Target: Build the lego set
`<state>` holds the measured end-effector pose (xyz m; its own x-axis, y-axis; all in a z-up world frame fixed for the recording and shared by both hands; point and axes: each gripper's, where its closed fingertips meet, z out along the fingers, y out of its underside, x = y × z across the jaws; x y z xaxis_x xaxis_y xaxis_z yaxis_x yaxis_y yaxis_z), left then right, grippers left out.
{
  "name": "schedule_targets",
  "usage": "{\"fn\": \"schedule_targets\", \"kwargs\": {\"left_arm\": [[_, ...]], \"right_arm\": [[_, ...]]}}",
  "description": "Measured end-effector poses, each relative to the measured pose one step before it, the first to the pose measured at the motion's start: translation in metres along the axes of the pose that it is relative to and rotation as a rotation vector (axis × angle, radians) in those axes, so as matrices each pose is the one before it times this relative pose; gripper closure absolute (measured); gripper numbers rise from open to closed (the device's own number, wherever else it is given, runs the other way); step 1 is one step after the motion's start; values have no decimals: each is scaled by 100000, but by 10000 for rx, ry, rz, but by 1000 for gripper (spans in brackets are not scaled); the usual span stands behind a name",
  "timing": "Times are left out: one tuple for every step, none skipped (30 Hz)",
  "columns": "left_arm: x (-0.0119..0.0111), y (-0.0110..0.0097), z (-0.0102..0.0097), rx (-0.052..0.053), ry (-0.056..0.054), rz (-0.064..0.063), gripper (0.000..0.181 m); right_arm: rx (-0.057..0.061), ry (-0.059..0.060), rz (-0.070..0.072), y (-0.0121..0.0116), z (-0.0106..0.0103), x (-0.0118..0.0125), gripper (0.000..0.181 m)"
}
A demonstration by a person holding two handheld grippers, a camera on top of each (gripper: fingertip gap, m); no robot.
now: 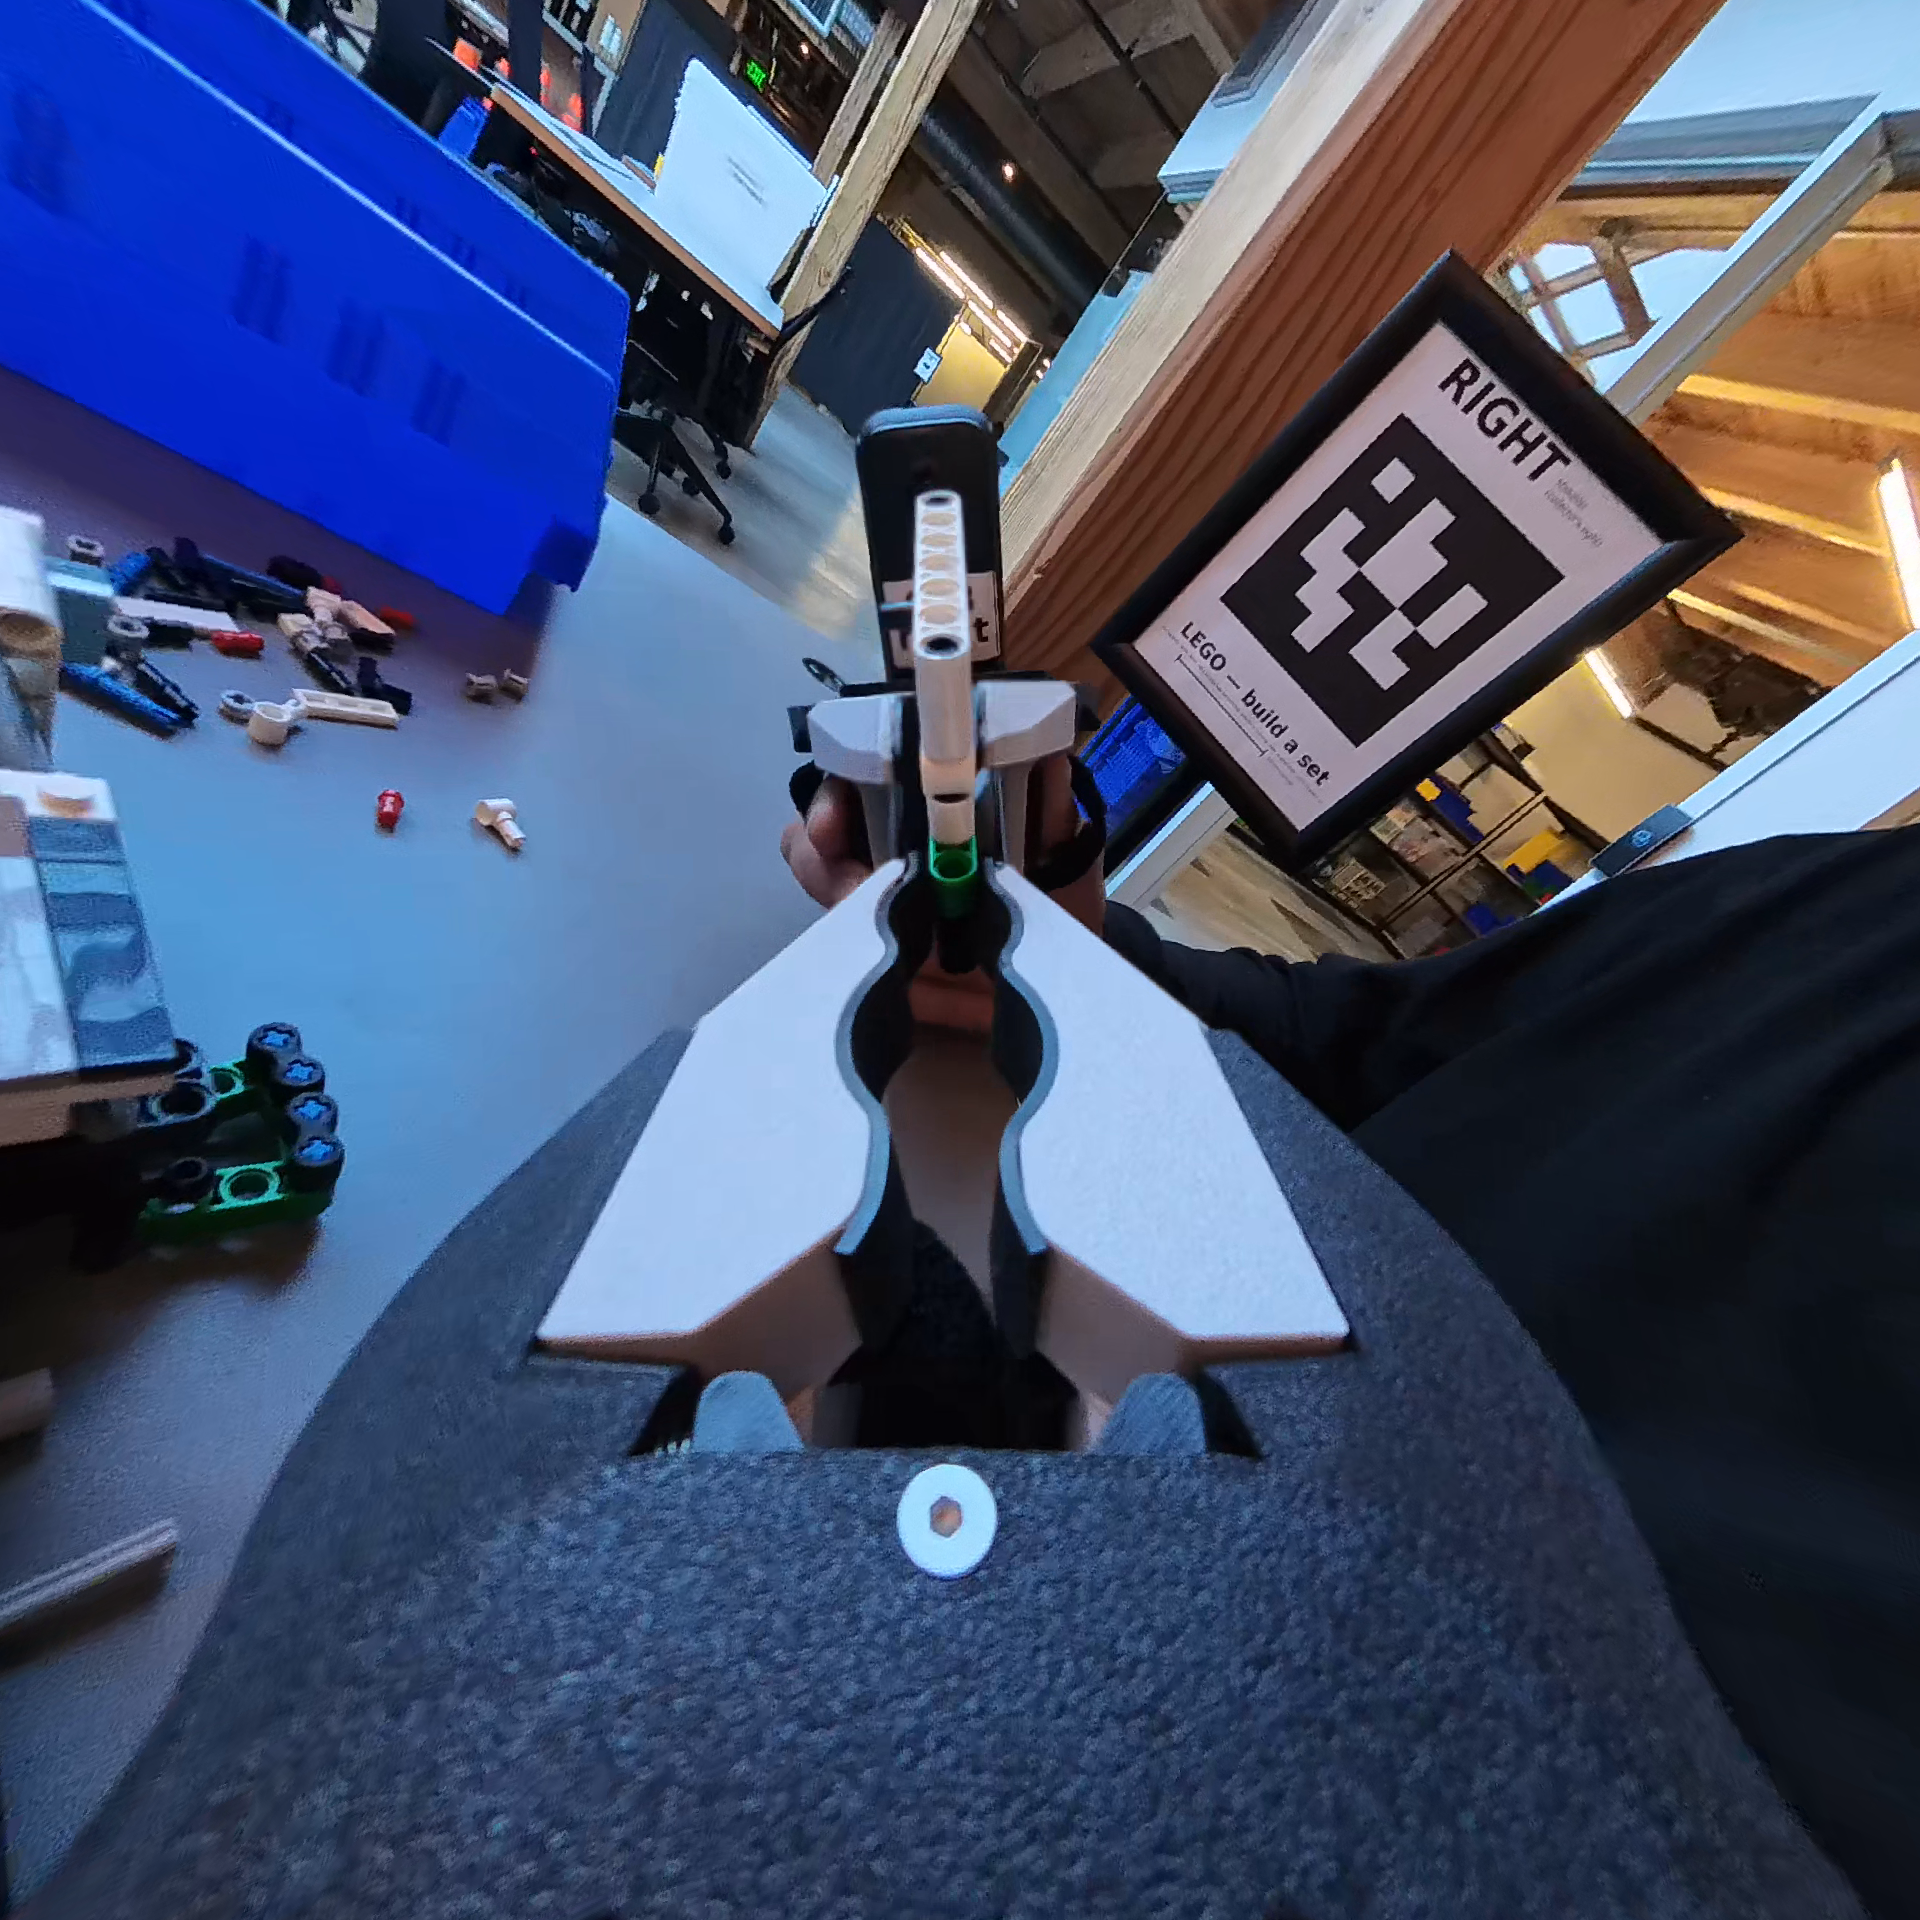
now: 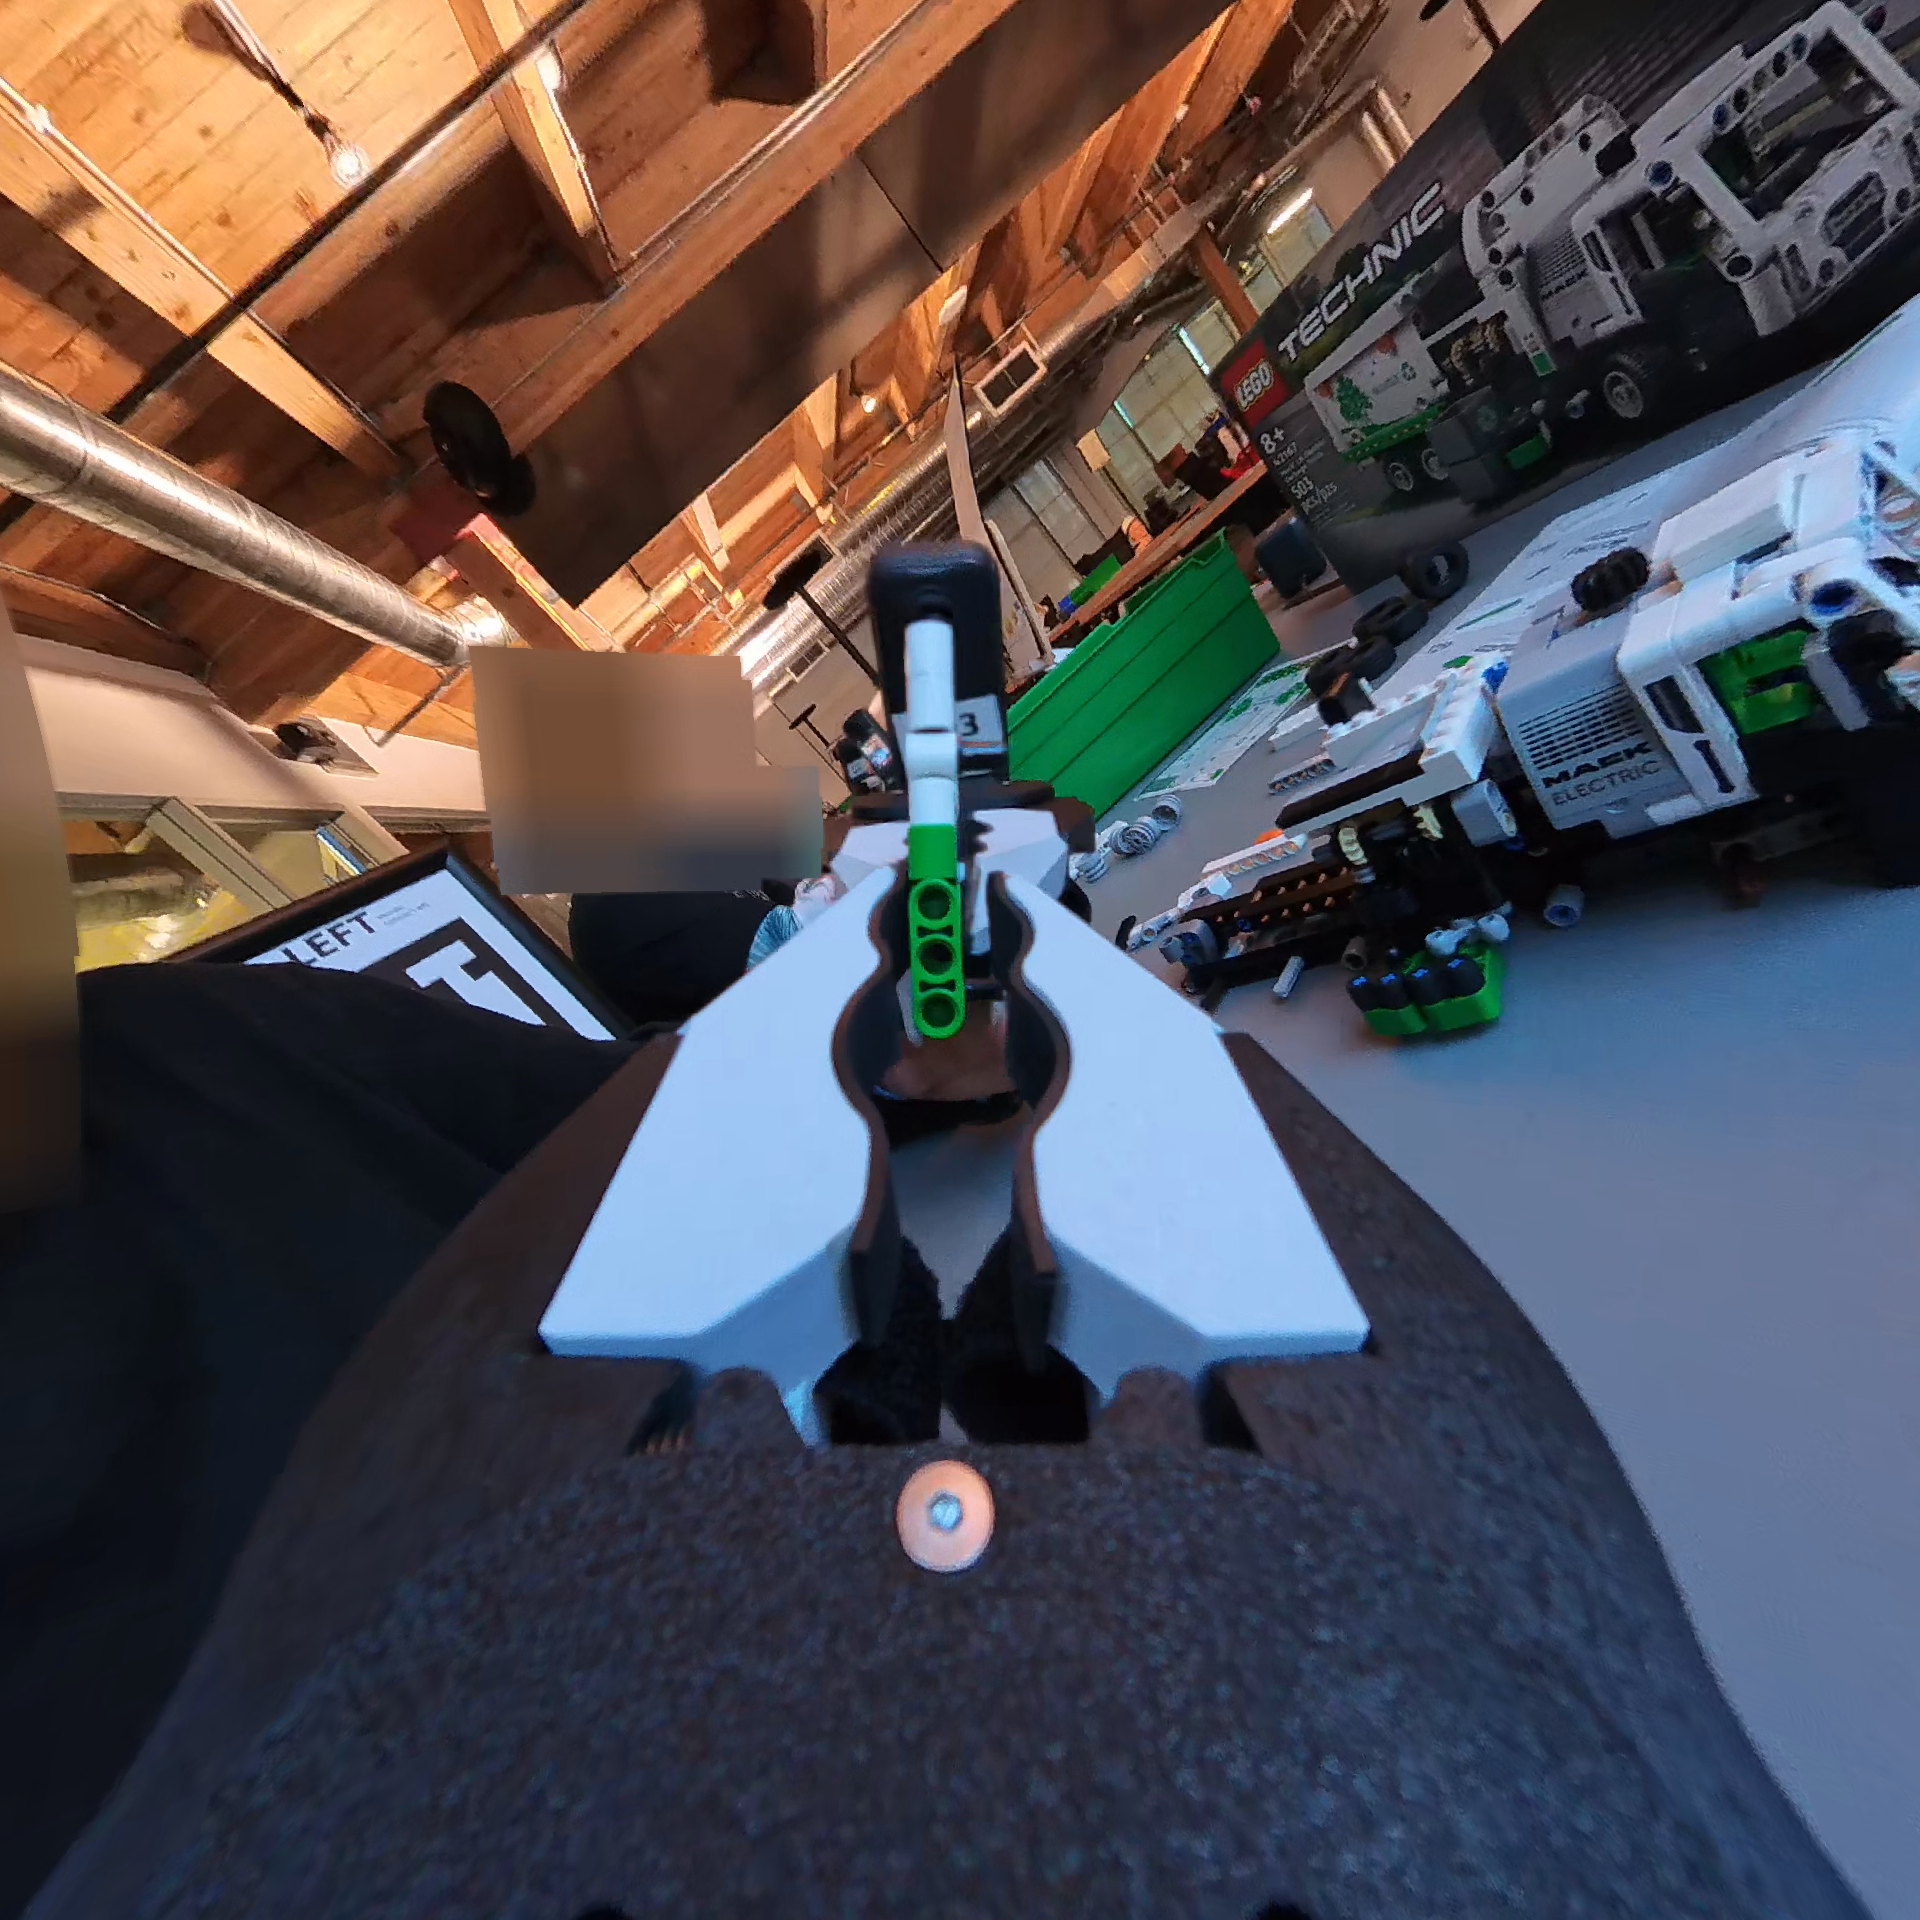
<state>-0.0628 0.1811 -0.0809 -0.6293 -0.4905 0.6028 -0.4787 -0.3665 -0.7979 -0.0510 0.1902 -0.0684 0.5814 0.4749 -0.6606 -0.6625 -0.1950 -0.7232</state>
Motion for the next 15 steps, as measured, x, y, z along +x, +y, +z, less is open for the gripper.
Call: {"fn": "schedule_targets", "kwargs": {"left_arm": [[-156, -9, -79, 23, 9, -120, 176], [-146, -94, -109, 66, -8, -94, 176], [-124, -130, -106, 77, -12, -72, 176], [-58, -107, -92, 48, 5, -44, 176], [-28, -97, -83, 45, 7, -27, 176], [6, -65, -41, 34, 31, -43, 176], [14, -36, -33, 24, 31, -51, 176], [-4, -3, -16, 5, 21, -33, 176], [60, 66, 20, -36, 38, 15, 176], [89, 118, 81, -65, 20, 64, 176], [40, 28, 36, 4, -12, 45, 176], [8, 60, 33, -20, -11, -3, 176], [15, 41, 43, -6, -4, 1, 176], [25, -8, 34, 14, 6, -4, 176], [23, 3, 8, 0, 14, 2, 176]], "right_arm": [[118, 17, 53, -249, -194, 115, 169], [131, -122, 44, -283, -236, -92, 167], [47, -102, 70, -125, -180, -65, 163], [-59, 22, 65, 64, -105, 87, 161], [-92, 4, -16, 136, -9, -17, 160], [-244, -1, -97, 396, 135, -82, 159], [-407, 91, -114, 634, 265, 21, 160], [-322, 151, -134, 528, 302, 94, 162], [-193, 185, -154, 336, 244, 122, 167], [-29, 212, -203, 77, 129, 137, 174], [10, 48, -172, 1, 19, -70, 175], [-67, -8, 5, 60, -35, -35, 175], [-63, -30, 79, 50, -59, -3, 175], [13, -56, 86, -8, -42, -14, 175], [16, -62, 90, -9, -7, -42, 175]]}}
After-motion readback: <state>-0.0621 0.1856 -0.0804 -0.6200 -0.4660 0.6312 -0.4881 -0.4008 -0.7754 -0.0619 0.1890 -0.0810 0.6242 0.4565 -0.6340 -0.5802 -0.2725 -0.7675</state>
